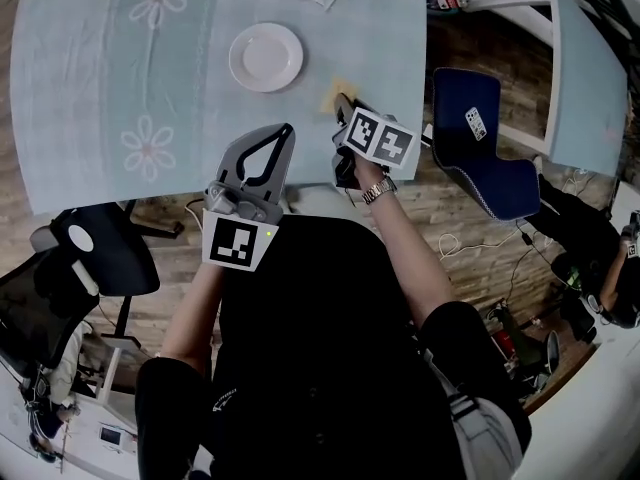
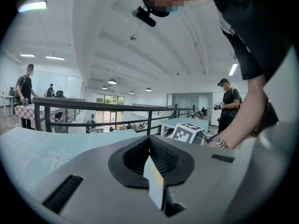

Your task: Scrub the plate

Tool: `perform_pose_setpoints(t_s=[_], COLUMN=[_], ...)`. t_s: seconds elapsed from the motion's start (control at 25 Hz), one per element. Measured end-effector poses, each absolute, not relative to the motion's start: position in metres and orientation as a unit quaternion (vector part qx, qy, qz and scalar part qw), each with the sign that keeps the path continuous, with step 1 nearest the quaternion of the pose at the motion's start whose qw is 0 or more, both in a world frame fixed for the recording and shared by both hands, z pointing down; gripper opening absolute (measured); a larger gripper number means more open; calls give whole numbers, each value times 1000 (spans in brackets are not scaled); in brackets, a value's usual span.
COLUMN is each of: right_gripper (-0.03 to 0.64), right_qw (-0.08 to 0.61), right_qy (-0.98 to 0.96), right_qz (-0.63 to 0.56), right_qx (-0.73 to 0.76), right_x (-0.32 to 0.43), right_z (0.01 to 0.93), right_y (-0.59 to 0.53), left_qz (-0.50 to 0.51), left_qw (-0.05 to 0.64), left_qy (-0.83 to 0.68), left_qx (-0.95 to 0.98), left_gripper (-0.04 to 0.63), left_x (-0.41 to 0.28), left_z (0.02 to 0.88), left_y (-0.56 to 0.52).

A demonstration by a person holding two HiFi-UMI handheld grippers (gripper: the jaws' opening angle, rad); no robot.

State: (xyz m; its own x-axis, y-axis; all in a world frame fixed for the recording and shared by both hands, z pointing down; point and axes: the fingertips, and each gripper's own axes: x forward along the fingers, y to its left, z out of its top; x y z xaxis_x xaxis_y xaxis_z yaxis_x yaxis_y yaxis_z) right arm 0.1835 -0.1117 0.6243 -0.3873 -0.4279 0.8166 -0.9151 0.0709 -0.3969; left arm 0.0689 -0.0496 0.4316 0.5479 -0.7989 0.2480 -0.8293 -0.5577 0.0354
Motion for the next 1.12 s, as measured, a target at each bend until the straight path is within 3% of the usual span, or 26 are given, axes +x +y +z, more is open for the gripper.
perform_pose_setpoints(t_s=[0.84,1.12], right_gripper=[61,63], right_qw=[179,136], right_qy=[-802,-822], right_qz=[421,390], right_qx=[383,393], right_x=[129,130], right_z=[473,432], right_y=[-25,-8], left_qz=[75,29], left_qw=[27,48], left_qy=[-466,-483], left_qx=[881,874], left_gripper=[14,14], left_x=[76,69], left_z=[385,356], left_y=[28,33])
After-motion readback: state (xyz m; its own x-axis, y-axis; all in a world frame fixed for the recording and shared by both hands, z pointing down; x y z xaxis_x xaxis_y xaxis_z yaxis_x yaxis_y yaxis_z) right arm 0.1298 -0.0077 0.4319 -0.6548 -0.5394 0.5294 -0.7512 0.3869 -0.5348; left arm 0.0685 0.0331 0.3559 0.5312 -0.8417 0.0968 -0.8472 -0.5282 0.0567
